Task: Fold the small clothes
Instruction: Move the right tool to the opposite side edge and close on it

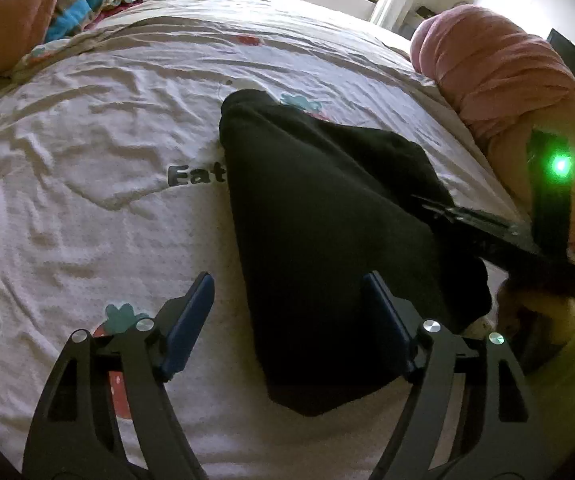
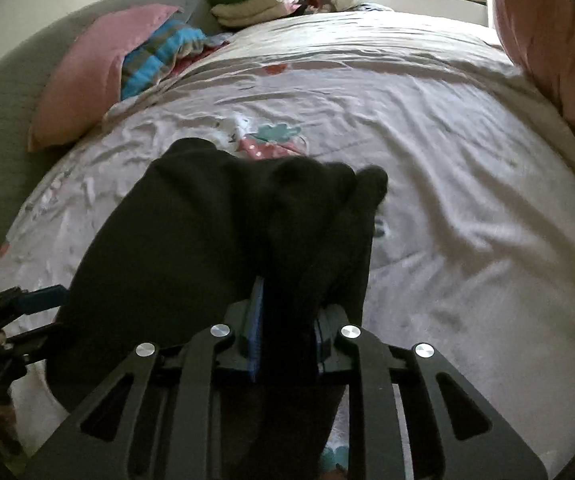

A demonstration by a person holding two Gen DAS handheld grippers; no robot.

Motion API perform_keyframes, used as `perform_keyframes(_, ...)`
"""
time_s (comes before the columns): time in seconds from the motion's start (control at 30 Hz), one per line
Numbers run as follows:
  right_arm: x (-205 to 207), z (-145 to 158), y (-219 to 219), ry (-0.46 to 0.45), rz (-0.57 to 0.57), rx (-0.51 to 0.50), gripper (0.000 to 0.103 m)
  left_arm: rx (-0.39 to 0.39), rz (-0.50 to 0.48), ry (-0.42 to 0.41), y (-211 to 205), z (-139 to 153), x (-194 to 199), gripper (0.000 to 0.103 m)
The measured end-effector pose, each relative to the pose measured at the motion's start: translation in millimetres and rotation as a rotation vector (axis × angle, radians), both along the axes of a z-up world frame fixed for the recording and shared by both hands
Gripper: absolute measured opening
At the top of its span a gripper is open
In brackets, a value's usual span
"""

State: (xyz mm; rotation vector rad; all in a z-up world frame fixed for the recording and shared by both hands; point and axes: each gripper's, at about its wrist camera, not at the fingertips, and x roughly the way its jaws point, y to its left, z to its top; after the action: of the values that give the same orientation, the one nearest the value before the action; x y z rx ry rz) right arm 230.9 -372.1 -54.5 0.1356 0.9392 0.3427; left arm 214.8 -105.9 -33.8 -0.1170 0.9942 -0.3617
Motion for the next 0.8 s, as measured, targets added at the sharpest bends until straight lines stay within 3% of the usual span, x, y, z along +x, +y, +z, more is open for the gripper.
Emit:
perform_keyframes(0.4,-33.4,17.3,-16.4,0.011,-0.055,0.131,0.058,-0.002,0.017,0.009,6.9,-5.1,-4.4,0.072)
perform_keyframes(0.8,-82.3,36.2,-37.0,-0.032,-0.101,0.299,0.062,-0.022,0.030,0.006,15.0,-8.5,-20.2,0.076)
